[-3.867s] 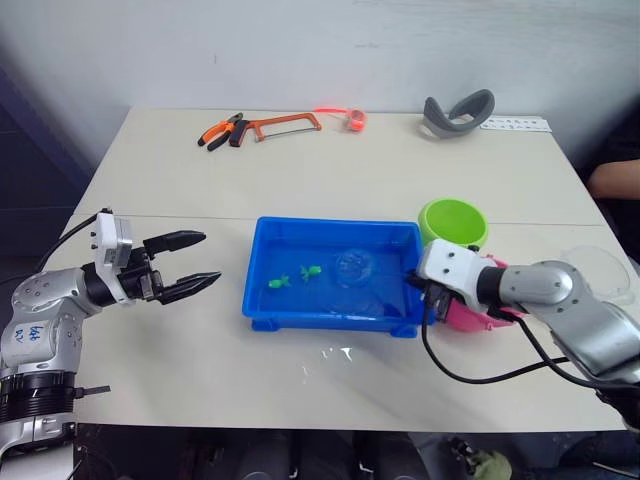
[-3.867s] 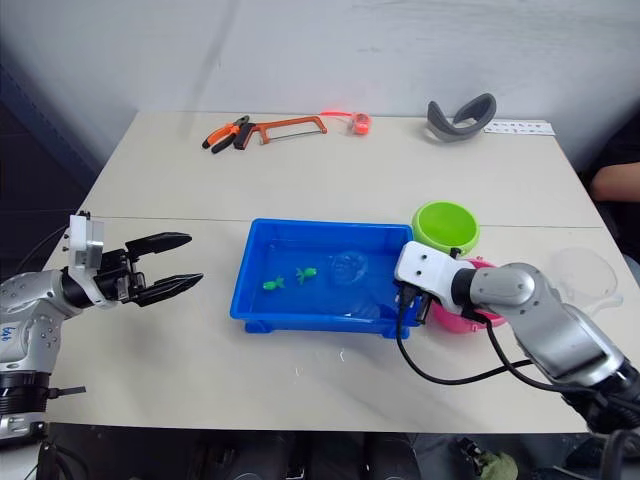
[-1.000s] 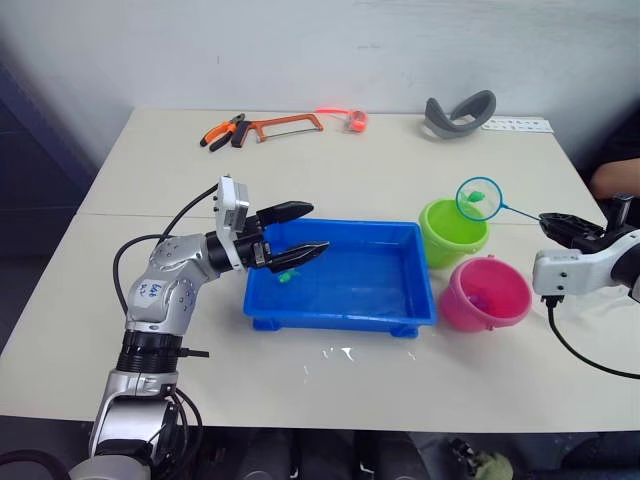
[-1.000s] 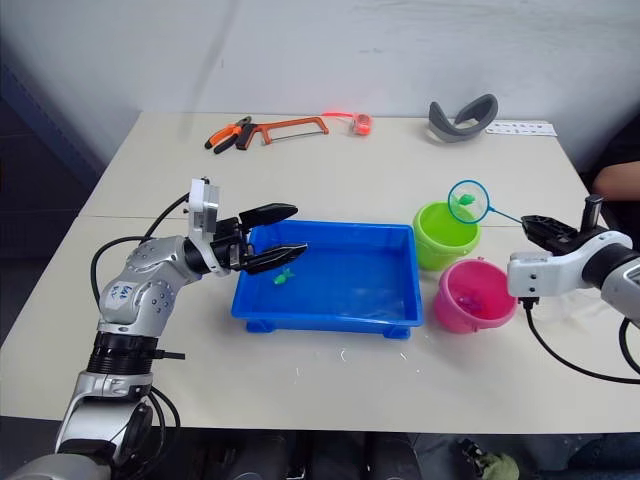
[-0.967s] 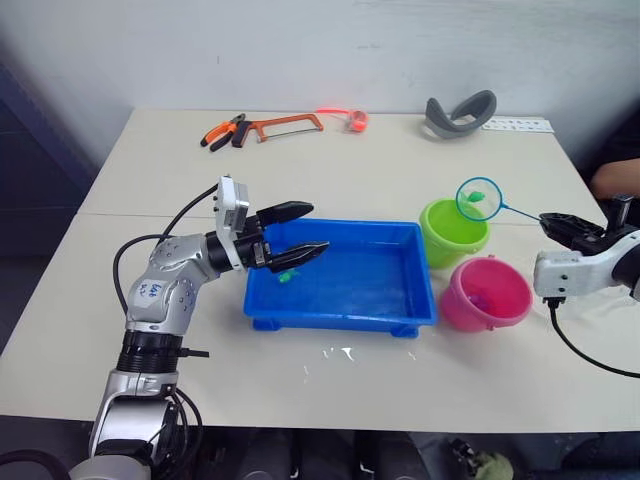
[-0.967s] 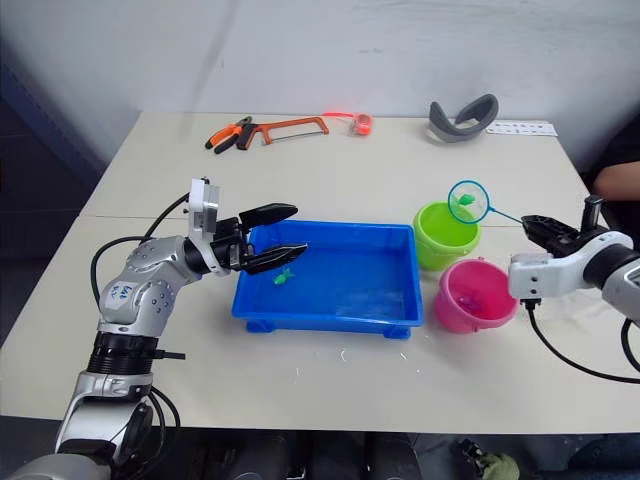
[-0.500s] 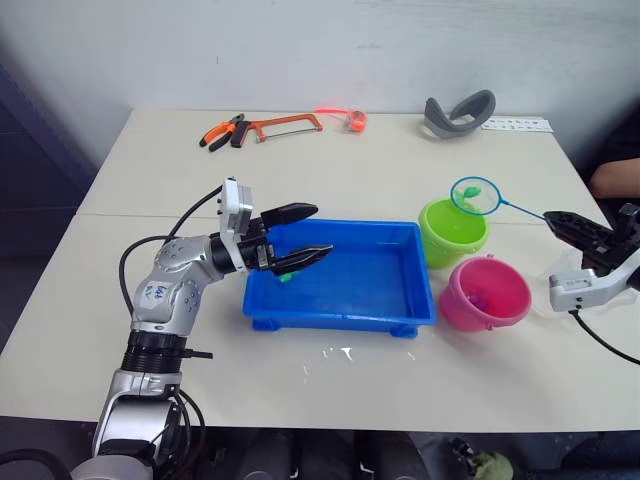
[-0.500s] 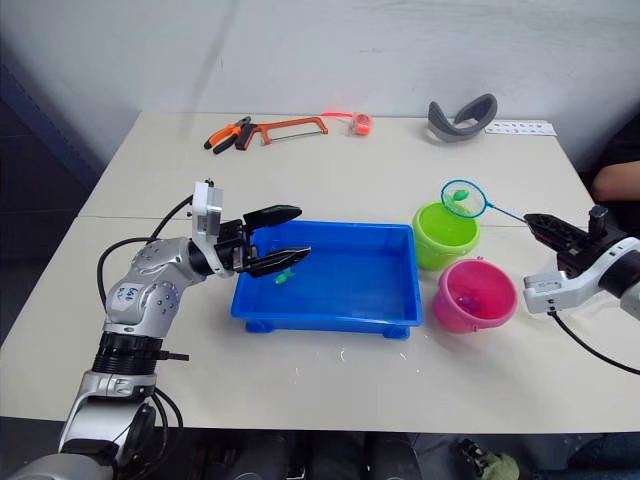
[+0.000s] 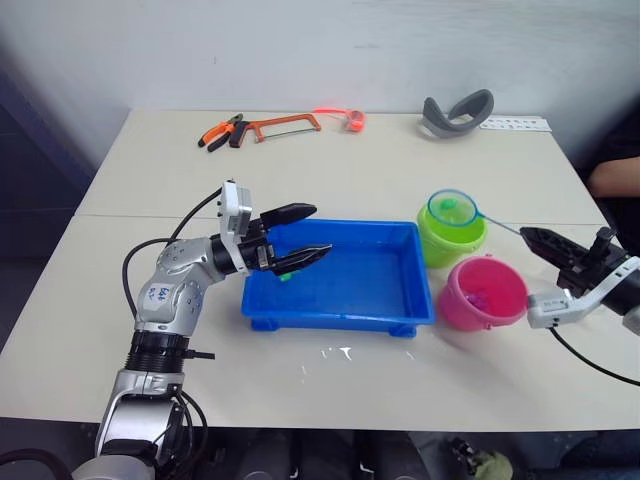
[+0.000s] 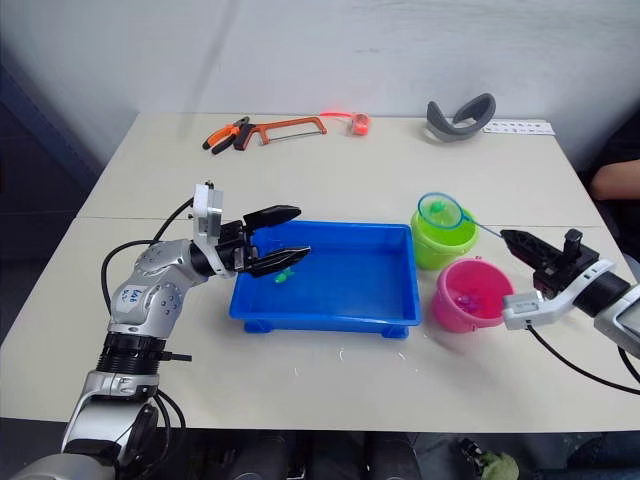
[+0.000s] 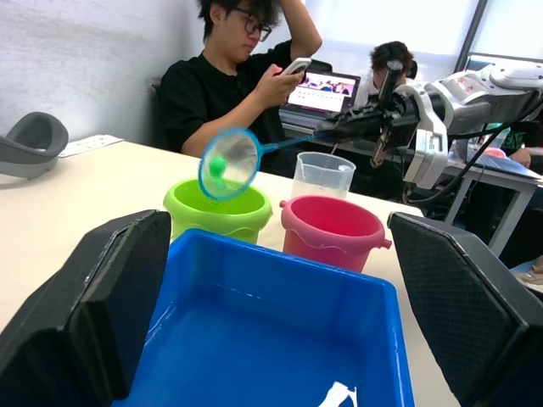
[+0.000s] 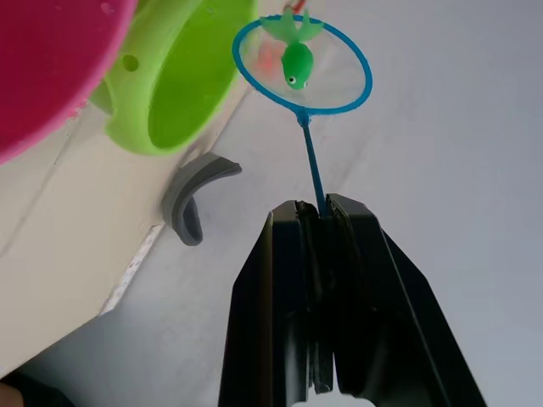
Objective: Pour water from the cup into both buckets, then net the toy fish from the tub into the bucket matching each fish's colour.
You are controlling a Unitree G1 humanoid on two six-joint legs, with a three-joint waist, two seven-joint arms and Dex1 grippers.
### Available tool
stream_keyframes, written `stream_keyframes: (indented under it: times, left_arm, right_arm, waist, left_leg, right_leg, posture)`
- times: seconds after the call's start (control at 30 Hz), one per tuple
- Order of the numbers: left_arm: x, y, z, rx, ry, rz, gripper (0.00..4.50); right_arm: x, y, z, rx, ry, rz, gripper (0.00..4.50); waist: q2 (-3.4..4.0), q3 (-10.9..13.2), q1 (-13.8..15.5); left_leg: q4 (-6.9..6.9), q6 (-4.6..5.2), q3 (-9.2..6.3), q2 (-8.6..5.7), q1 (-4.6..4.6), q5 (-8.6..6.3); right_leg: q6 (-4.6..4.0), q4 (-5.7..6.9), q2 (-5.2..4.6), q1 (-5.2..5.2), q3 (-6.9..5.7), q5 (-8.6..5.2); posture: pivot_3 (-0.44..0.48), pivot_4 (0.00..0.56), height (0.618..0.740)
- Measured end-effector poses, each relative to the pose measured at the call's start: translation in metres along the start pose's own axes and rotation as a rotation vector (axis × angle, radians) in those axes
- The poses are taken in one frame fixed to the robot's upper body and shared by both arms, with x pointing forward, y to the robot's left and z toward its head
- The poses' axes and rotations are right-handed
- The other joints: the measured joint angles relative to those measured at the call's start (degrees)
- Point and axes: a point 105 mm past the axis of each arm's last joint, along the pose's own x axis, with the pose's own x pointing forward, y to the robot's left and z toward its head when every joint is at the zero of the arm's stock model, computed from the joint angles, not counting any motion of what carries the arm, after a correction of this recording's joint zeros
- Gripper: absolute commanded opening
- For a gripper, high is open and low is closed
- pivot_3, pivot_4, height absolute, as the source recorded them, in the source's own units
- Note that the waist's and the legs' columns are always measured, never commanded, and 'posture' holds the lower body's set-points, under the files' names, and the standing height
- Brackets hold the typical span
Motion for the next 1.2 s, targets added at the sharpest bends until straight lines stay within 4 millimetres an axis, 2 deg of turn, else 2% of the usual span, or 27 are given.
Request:
stream_keyframes:
  times: [0.07,0.17,0.33,0.47,0.6,0.77,1.07,1.2]
  left_arm:
    - [0.001,0.000,0.000,0.001,-0.005,-0.002,4.45]
    - [0.001,0.000,-0.001,-0.002,-0.005,-0.001,4.45]
    - [0.000,0.002,-0.007,-0.019,-0.004,0.005,4.45]
    - [0.002,0.001,-0.007,-0.012,-0.010,0.002,4.45]
    - [0.006,0.002,-0.006,-0.007,-0.022,-0.001,4.45]
    - [0.008,0.003,-0.008,-0.008,-0.027,0.003,4.45]
    - [0.011,0.003,-0.008,0.010,-0.043,0.003,4.45]
    - [0.012,0.004,-0.011,0.001,-0.045,0.009,4.45]
  right_arm:
    - [-0.002,0.003,0.000,0.005,0.016,0.013,0.00]
    - [-0.006,0.020,0.011,0.037,0.011,0.054,0.00]
    - [-0.008,0.028,0.001,0.033,0.069,0.071,0.00]
    - [-0.007,0.044,0.003,0.046,0.063,0.111,0.00]
    - [0.002,0.043,0.001,0.042,0.066,0.102,0.00]
    - [0.006,0.052,-0.001,0.062,0.087,0.123,0.00]
    - [0.018,0.048,-0.008,0.082,0.141,0.111,0.00]
    - [0.021,0.054,-0.001,0.096,0.126,0.140,0.00]
  waist:
    - [-0.02,0.0,0.0]
    - [-0.01,0.0,0.1]
    - [-0.01,0.0,0.0]
    - [0.00,0.0,-0.1]
    - [0.00,0.0,-0.1]
    - [0.00,0.0,0.0]
    - [0.00,0.0,0.0]
    - [0.01,0.0,0.0]
  left_leg:
    - [0.00,-0.01,-0.01,0.02,0.01,0.00]
    - [0.00,0.00,0.01,-0.02,0.00,0.00]
    - [0.00,-0.01,0.01,0.00,0.01,0.00]
    - [0.00,-0.01,0.02,0.00,0.01,0.00]
    - [0.00,-0.02,0.02,0.00,0.01,0.01]
    - [0.00,-0.02,0.02,0.00,0.01,0.01]
    - [0.01,-0.02,0.01,-0.01,0.01,0.01]
    - [0.01,-0.02,0.02,0.00,0.01,0.01]
  right_leg:
    - [-0.01,-0.01,0.01,0.02,-0.01,0.00]
    - [-0.01,-0.01,-0.01,0.01,0.00,0.00]
    - [-0.01,0.00,0.01,0.01,0.01,0.00]
    - [-0.01,0.00,0.00,0.00,0.01,-0.01]
    - [-0.02,0.01,0.01,0.00,0.00,-0.01]
    - [-0.02,0.01,0.01,0.00,-0.01,-0.01]
    - [-0.01,0.03,0.01,0.00,-0.01,-0.01]
    - [-0.02,0.04,0.01,0.00,-0.01,-0.01]
  posture:
    - [0.000,0.150,0.740]
    - [0.000,0.150,0.740]
    - [0.000,0.150,0.740]
    - [0.000,0.150,0.740]
    - [0.000,0.150,0.740]
    - [0.000,0.150,0.740]
    - [0.000,0.150,0.740]
    - [0.000,0.150,0.740]
